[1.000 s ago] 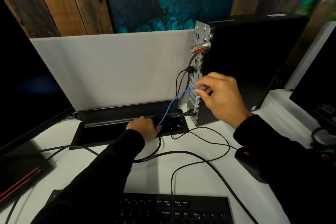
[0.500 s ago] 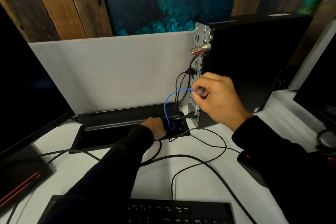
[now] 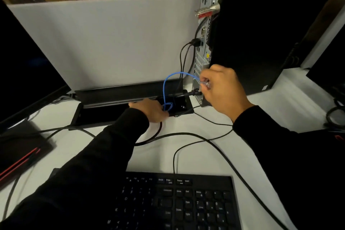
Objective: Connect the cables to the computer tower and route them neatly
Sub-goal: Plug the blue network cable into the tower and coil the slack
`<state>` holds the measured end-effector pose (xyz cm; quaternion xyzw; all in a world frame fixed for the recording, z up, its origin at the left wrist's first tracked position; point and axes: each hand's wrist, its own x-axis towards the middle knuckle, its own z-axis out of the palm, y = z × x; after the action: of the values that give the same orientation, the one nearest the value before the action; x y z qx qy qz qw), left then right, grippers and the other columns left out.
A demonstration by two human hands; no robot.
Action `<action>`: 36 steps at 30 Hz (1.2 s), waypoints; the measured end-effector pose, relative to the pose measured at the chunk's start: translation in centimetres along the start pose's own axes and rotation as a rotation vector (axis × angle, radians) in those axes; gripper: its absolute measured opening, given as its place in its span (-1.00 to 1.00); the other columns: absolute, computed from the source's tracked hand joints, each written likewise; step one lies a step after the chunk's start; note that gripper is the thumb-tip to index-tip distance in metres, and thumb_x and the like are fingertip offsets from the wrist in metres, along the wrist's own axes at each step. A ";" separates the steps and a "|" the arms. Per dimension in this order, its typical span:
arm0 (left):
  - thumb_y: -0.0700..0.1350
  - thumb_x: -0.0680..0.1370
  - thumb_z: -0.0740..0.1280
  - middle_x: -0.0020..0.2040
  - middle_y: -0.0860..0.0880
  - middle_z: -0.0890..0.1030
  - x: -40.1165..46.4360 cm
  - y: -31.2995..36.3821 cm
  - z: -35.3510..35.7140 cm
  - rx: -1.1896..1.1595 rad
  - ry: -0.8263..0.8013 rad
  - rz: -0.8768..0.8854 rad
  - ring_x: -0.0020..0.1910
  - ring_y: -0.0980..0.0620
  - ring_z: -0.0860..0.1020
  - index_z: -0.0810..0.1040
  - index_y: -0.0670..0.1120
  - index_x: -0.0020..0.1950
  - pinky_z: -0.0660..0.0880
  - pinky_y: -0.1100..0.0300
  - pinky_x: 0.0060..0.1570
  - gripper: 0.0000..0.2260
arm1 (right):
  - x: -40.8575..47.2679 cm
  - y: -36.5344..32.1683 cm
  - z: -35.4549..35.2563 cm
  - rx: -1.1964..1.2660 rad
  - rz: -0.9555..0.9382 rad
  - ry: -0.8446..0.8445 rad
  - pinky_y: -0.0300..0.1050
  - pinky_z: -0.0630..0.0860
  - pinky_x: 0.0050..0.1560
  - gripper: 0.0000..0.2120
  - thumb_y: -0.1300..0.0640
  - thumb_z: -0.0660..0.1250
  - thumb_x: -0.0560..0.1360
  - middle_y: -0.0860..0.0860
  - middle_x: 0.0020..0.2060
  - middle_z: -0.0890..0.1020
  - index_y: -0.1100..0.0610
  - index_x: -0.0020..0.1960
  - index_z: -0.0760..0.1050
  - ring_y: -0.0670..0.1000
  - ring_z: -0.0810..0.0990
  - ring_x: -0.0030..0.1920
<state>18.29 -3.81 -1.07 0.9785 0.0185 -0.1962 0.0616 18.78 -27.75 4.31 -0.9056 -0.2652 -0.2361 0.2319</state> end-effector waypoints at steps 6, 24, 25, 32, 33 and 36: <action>0.24 0.53 0.37 -0.24 -0.02 0.55 -0.9 1.6 -0.1 -0.156 0.310 -0.007 -0.28 0.01 0.52 0.65 -0.02 -0.10 0.42 0.16 -0.31 -0.67 | -0.4 0.5 -0.9 0.008 0.003 0.008 -0.28 0.44 -0.20 -0.93 0.32 0.47 0.48 0.07 -0.11 0.56 0.22 -0.06 0.61 -0.01 0.52 -0.21; 0.00 0.57 0.33 -0.09 0.05 0.70 -1.5 -0.6 -0.6 -0.414 0.354 0.211 -0.02 -0.02 0.64 0.56 0.07 -0.06 0.48 0.25 -0.05 -0.95 | 1.1 0.0 -0.9 0.250 -0.071 0.224 -0.10 0.65 -0.14 -0.91 0.28 0.48 0.50 0.03 -0.09 0.65 0.21 0.00 0.70 -0.07 0.62 -0.18; -0.05 0.56 0.38 -0.17 0.05 0.70 -1.8 -0.8 -1.0 -0.492 0.394 0.213 -0.12 -0.01 0.66 0.47 0.05 -0.09 0.49 0.25 -0.12 -0.90 | 1.1 0.0 -1.1 0.265 -0.060 0.240 -0.12 0.65 -0.14 -0.91 0.27 0.48 0.51 0.02 -0.09 0.65 0.20 0.00 0.70 -0.08 0.62 -0.17; -0.08 0.63 0.36 -0.05 0.10 0.69 -1.9 1.7 -2.1 -0.629 0.589 0.375 -0.10 0.20 0.65 0.60 0.03 0.19 0.60 0.24 0.06 -0.86 | 2.4 -0.9 -2.3 0.260 -0.078 0.280 -0.16 0.64 -0.12 -0.90 0.27 0.46 0.53 0.02 -0.07 0.68 0.19 0.04 0.69 -0.08 0.64 -0.15; -0.09 0.65 0.35 -0.04 0.09 0.68 -2.1 2.5 -2.3 -0.621 0.626 0.419 -0.10 0.23 0.64 0.61 -0.01 0.22 0.59 0.30 0.06 -0.83 | 2.4 -0.9 -2.3 0.267 -0.080 0.277 -0.15 0.64 -0.12 -0.90 0.27 0.46 0.53 0.01 -0.08 0.67 0.19 0.04 0.68 -0.09 0.64 -0.15; -0.08 0.68 0.31 -0.02 0.08 0.66 -2.7 4.7 -3.6 -0.593 0.761 0.570 -0.07 0.25 0.60 0.61 -0.05 0.28 0.46 0.47 -0.03 -0.79 | 2.5 -1.0 -2.1 0.287 -0.077 0.263 -0.12 0.66 -0.14 -0.89 0.27 0.47 0.54 0.01 -0.08 0.67 0.19 0.06 0.66 -0.09 0.65 -0.14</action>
<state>17.48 -8.01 3.80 0.8873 -0.1715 0.2090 0.3737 19.45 -27.17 7.62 -0.8139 -0.2978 -0.3207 0.3822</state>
